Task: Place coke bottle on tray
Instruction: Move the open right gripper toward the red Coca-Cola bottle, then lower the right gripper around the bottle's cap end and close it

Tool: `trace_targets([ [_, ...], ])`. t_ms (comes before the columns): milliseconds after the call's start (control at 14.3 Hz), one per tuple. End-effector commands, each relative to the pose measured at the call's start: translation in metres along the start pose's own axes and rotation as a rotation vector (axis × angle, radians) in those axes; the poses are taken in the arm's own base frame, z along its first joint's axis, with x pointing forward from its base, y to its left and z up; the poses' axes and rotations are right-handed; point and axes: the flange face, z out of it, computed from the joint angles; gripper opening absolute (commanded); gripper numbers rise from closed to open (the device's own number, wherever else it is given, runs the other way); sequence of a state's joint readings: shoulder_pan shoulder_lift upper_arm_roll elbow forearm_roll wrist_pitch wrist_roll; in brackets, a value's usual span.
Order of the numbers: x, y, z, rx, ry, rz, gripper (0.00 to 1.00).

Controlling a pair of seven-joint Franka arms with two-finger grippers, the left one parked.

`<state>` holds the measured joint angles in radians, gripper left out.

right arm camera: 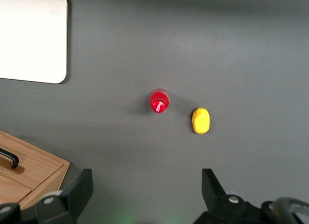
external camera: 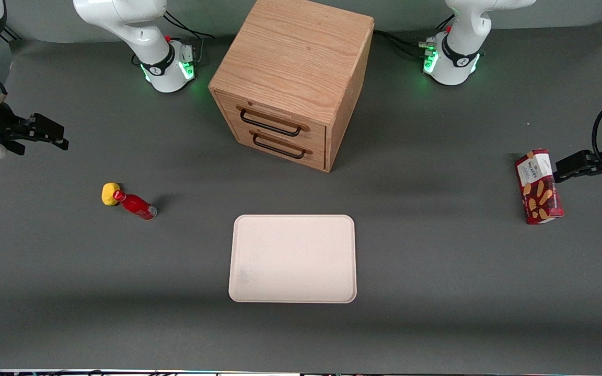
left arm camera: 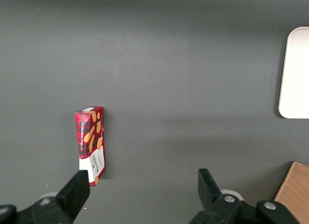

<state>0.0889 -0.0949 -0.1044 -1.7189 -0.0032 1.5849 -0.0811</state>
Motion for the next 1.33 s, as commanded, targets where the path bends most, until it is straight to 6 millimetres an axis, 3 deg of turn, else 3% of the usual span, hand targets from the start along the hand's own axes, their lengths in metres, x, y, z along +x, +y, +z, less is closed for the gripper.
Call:
trace_targets([
  [0, -0.014, 0.001, 0.005, -0.002, 0.008, 0.024, 1.0],
  [209, -0.012, 0.001, 0.024, -0.001, 0.011, 0.024, 1.0],
  [558, -0.015, 0.002, 0.083, -0.001, 0.055, 0.022, 1.0],
  [977, -0.017, 0.01, 0.167, -0.004, 0.129, 0.038, 1.0],
  [1256, -0.016, 0.01, 0.233, -0.016, 0.184, 0.036, 1.0],
])
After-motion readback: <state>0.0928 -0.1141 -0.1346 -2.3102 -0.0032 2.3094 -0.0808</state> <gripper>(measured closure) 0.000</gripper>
